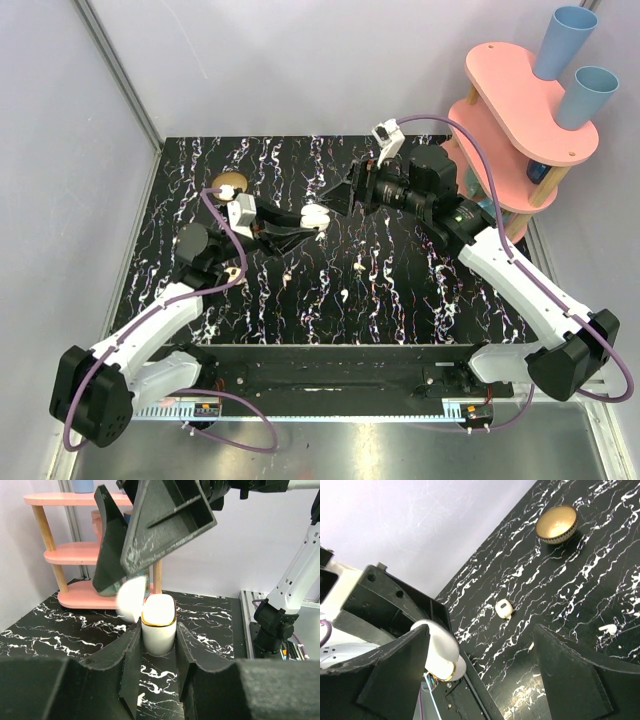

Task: Insert the wireless bluetooth earbuds into the charging case
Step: Open the charging case, then pick up the right earbud from the center of the board.

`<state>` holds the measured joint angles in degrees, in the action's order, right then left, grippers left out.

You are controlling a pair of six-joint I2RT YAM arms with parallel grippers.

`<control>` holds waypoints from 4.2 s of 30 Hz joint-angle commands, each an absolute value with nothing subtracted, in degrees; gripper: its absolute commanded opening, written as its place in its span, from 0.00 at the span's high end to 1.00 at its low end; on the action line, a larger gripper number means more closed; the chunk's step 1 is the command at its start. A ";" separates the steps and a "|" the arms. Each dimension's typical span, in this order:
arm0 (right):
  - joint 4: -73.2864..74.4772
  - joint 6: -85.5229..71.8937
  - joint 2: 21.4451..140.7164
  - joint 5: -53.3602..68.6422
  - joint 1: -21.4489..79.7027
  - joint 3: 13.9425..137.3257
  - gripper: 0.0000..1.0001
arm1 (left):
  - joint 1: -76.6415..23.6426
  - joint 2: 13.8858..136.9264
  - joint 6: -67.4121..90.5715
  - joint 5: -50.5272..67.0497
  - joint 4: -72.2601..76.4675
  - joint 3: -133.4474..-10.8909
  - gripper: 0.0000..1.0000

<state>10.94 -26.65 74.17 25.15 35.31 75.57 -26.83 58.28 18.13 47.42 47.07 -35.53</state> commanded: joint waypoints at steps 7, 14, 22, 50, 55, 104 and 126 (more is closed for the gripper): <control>2.29 -28.83 70.93 26.72 35.33 75.32 0.06 | -27.16 55.55 12.74 39.03 43.77 -33.14 1.00; 4.21 -26.72 72.07 29.26 35.24 75.93 0.07 | -26.98 54.67 12.04 36.12 43.24 -32.87 1.00; 9.40 -24.35 74.53 34.01 35.24 77.43 0.09 | -26.98 55.63 13.27 36.74 44.21 -35.33 1.00; 11.60 -23.99 78.22 29.09 35.77 80.07 0.10 | -27.07 54.85 16.35 50.01 48.25 -36.83 1.00; 10.46 -24.87 78.66 30.32 35.77 80.42 0.10 | -27.07 53.88 15.21 49.84 45.97 -36.56 1.00; 23.99 -42.26 72.33 14.76 22.42 72.08 0.00 | -23.73 48.25 7.91 33.31 31.38 -34.89 1.00; 38.92 -45.52 77.51 -8.50 36.53 64.77 0.11 | -23.38 42.10 7.56 29.45 26.19 -34.37 1.00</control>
